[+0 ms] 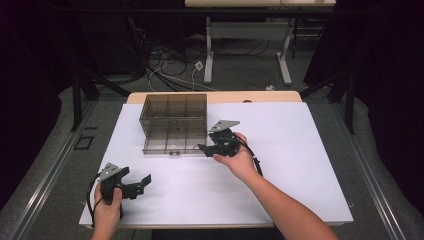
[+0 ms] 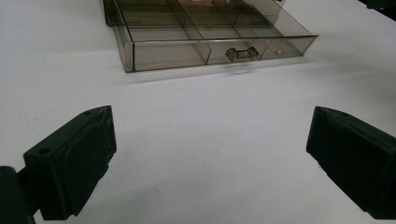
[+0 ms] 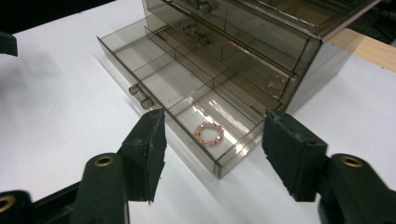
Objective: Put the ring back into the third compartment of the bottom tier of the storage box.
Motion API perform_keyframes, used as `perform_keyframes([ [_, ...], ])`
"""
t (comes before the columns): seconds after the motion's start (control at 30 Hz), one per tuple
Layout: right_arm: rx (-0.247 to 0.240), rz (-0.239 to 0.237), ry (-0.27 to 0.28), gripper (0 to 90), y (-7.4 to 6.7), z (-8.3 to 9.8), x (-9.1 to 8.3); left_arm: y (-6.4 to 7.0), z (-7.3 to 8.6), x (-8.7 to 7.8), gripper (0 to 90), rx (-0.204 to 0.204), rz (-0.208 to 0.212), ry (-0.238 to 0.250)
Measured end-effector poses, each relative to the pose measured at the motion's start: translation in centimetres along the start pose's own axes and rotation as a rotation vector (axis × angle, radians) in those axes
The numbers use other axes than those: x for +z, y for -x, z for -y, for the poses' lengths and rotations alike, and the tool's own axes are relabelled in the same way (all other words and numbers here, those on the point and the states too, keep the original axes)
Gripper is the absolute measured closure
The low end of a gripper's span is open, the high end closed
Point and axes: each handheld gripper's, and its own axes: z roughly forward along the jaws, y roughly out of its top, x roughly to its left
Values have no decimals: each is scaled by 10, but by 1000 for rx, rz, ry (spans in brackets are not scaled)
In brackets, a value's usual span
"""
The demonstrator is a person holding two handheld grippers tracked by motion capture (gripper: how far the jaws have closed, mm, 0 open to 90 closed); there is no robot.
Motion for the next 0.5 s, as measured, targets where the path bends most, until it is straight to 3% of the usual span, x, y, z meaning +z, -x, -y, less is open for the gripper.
perform_keyframes([
  [0.17, 25, 23, 20, 355, 2, 7, -9, 0, -1, -2, 19, -26, 25, -15],
  [0.33, 43, 43, -1, 353, 7, 12, -20, 2, -3, -2, 20, -45, 47, -14],
  [0.5, 79, 41, 6, 349, 11, 19, -29, 5, -2, 1, 19, -7, 42, -25],
])
